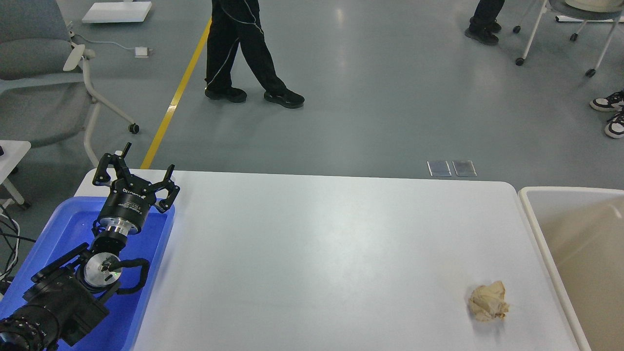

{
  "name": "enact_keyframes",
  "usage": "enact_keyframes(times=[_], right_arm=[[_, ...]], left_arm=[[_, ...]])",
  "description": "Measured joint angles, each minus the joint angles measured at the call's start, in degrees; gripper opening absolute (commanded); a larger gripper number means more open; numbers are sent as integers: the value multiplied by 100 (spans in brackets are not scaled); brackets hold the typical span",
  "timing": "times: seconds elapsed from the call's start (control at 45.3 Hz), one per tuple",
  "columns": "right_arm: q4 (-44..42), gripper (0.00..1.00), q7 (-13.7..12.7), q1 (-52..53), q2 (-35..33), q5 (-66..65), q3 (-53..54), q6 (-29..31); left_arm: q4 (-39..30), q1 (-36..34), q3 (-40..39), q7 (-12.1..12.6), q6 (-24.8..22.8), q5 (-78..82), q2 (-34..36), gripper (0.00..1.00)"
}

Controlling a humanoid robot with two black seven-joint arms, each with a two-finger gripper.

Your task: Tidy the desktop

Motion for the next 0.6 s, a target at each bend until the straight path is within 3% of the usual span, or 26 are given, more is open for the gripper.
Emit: enact_keyframes(times=[0.353,0.596], right_arm=[[625,100,177,943,-577,10,842,11],[1604,100,557,1338,-949,12,1893,13]], left_arm=[[0,0,0,0,0,0,0,100],[1,6,0,0,0,1,-1,100]])
